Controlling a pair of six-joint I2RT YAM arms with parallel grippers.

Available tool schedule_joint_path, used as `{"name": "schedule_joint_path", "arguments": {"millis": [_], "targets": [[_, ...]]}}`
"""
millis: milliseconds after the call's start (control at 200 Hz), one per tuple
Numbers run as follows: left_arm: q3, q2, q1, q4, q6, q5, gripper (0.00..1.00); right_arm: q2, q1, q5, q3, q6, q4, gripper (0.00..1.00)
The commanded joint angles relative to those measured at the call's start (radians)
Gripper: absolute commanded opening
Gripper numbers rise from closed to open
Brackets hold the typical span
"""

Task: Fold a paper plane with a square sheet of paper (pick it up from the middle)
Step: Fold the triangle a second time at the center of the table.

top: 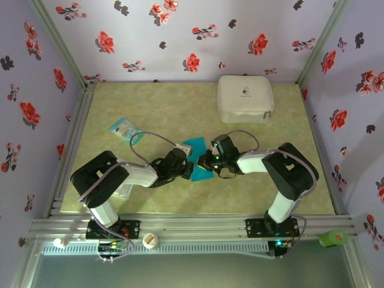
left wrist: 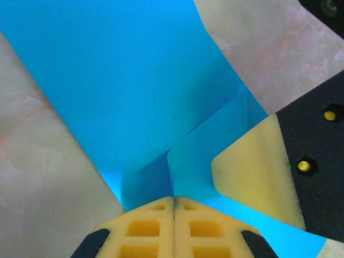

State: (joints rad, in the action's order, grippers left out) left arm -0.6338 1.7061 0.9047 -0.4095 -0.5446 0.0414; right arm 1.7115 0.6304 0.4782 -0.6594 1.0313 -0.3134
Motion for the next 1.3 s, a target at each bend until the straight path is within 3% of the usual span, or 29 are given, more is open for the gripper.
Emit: {"name": "schedule_joint_path", "arguments": {"millis": [0, 320, 540, 775, 910, 1075, 1295], "targets": [[0.019, -0.005, -0.009, 0.075, -0.006, 0.001, 0.0, -0.001, -0.001, -0.049, -0.002, -0.025, 0.068, 0.0], [0.012, 0.0, -0.009, 0.086, -0.001, 0.001, 0.0, 0.005, -0.008, -0.063, 0.043, 0.001, 0.029, 0.0], [0.0, -0.004, -0.009, 0.112, 0.009, -0.001, 0.0, -0.103, -0.021, -0.079, -0.048, -0.061, 0.178, 0.0], [-0.008, -0.001, -0.009, 0.12, 0.014, -0.004, 0.0, -0.021, -0.054, -0.04, -0.092, -0.057, 0.156, 0.0], [-0.013, 0.003, -0.008, 0.126, 0.017, -0.009, 0.0, 0.019, -0.066, -0.101, -0.107, -0.051, 0.217, 0.0], [-0.016, 0.003, -0.009, 0.133, 0.02, -0.012, 0.0, 0.051, -0.089, -0.137, -0.026, 0.001, 0.156, 0.0], [-0.028, 0.005, -0.008, 0.155, 0.031, -0.015, 0.0, 0.009, -0.119, -0.087, -0.015, 0.012, 0.115, 0.0]]}}
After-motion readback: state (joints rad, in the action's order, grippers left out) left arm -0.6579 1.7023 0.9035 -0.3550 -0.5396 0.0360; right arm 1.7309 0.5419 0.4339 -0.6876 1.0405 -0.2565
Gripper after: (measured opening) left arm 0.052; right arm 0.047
